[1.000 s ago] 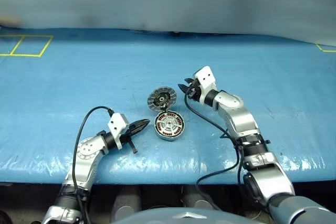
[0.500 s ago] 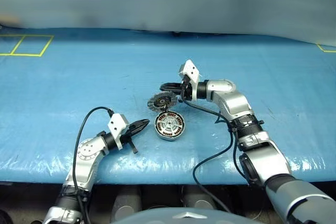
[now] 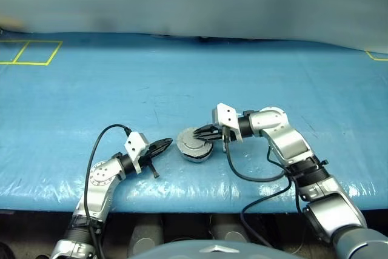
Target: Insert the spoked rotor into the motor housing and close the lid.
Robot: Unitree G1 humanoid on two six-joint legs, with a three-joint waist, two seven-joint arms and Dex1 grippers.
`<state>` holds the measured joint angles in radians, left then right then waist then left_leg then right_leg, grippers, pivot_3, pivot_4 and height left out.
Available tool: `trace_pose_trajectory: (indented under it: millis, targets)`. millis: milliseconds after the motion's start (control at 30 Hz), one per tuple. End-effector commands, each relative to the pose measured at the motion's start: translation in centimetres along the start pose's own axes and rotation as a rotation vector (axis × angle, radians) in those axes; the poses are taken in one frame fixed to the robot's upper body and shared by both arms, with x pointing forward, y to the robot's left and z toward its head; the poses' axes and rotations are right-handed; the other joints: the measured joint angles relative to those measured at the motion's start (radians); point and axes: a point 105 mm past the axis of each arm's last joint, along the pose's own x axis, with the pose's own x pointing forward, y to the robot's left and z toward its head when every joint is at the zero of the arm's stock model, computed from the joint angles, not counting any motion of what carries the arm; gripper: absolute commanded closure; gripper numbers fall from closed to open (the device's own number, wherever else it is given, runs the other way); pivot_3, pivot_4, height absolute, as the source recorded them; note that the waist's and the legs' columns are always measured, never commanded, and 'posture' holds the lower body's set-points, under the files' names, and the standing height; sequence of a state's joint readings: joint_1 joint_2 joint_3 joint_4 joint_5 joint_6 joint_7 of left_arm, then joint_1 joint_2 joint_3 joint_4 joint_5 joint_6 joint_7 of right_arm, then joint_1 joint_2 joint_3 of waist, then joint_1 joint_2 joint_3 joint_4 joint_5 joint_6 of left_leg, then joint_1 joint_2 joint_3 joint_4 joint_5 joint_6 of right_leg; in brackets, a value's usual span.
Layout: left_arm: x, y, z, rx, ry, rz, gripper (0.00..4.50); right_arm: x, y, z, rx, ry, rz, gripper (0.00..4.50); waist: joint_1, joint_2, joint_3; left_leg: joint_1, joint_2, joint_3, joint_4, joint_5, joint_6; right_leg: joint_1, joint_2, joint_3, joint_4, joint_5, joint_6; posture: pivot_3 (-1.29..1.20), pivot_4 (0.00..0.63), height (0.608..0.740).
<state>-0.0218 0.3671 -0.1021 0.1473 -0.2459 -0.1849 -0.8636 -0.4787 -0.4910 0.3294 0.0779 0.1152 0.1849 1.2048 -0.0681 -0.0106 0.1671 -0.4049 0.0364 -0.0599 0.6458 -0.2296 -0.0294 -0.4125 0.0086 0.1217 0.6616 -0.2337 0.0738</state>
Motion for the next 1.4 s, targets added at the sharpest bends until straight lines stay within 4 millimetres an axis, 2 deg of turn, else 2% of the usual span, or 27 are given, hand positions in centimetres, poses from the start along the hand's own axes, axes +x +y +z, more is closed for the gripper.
trace_pose_trajectory:
  millis: [33,133,300,333,433,533,600,733,1000,1067,1400]
  targets:
    - [-0.1,0.3,0.4,0.025,-0.004,-0.008,4.5,-0.1,0.5,-0.4,-0.028,0.031,-0.042,4.17,-0.001,0.0,0.0,0.0,0.0,0.0,0.0,0.0,0.0,0.0,0.0,0.0,0.0,0.0,0.0,0.0,0.15,0.74]
    - [0.1,0.5,0.7,0.034,-0.008,-0.013,4.5,0.0,1.0,-1.7,-0.009,0.06,-0.081,4.17,0.0,0.0,0.0,0.001,0.0,0.001,0.001,0.0,0.0,0.002,0.0,0.0,0.0,-0.001,-0.001,0.0,0.15,0.74]
    - [0.2,0.3,0.9,0.034,-0.015,-0.017,4.5,0.3,1.6,-2.6,0.034,0.028,-0.158,4.17,0.0,-0.001,-0.001,0.004,0.0,0.001,0.001,0.0,0.0,0.005,0.0,0.001,0.0,-0.003,-0.005,0.0,0.15,0.74]
    - [0.3,0.3,0.8,0.032,-0.016,-0.017,4.5,0.3,1.5,-2.4,0.035,0.006,-0.188,4.17,0.0,-0.002,-0.001,0.005,0.0,0.001,0.001,0.0,0.0,0.005,0.0,0.001,0.0,-0.003,-0.005,0.0,0.15,0.74]
    - [0.3,0.2,0.8,0.028,-0.019,-0.015,4.5,-0.6,-0.2,-0.2,0.064,-0.195,-0.372,4.17,-0.001,-0.002,-0.002,0.005,0.0,0.001,0.001,0.0,0.0,0.004,0.0,0.001,0.0,-0.003,-0.005,0.0,0.15,0.74]
    - [0.2,0.0,0.7,0.024,-0.021,-0.012,4.5,-1.5,0.0,1.3,0.175,-0.341,-0.395,4.17,0.0,-0.001,-0.001,0.004,0.0,0.001,0.001,0.0,0.0,0.004,0.0,0.001,0.001,-0.003,-0.005,0.0,0.15,0.74]
    - [0.2,-0.1,0.6,0.019,-0.019,-0.011,4.5,-1.3,0.6,1.4,0.207,-0.342,-0.38,4.17,-0.001,-0.001,-0.001,0.003,0.0,0.001,0.001,0.0,0.0,0.003,0.0,0.001,0.0,-0.003,-0.005,0.0,0.15,0.74]
    - [0.3,-0.1,0.6,0.017,-0.021,-0.013,4.5,-0.6,1.4,1.1,0.206,-0.297,-0.351,3.28,0.0,-0.001,-0.001,0.003,0.0,0.0,0.001,0.0,0.0,0.003,0.0,0.0,0.0,-0.003,-0.005,0.0,0.15,0.74]
    - [0.4,-0.2,0.6,0.014,-0.023,-0.015,4.5,0.3,1.7,0.7,0.17,-0.242,-0.331,0.52,0.0,-0.001,-0.001,0.003,0.0,0.001,0.0,0.0,0.0,0.002,0.0,0.001,0.0,-0.003,-0.005,0.0,0.15,0.74]
    - [0.3,-0.3,0.5,0.012,-0.021,-0.013,4.5,0.3,1.5,0.4,0.155,-0.223,-0.352,0.04,0.0,-0.001,-0.001,0.003,0.0,0.001,0.0,0.0,0.0,0.002,0.0,0.001,0.0,-0.003,-0.005,0.0,0.15,0.74]
    - [0.1,-0.3,0.4,0.008,-0.018,-0.006,4.5,1.1,2.2,-0.8,0.175,-0.169,-0.3,0.04,0.0,-0.001,-0.001,0.003,0.0,0.001,0.001,0.0,0.0,0.003,0.0,0.001,0.0,-0.003,-0.005,0.0,0.15,0.74]
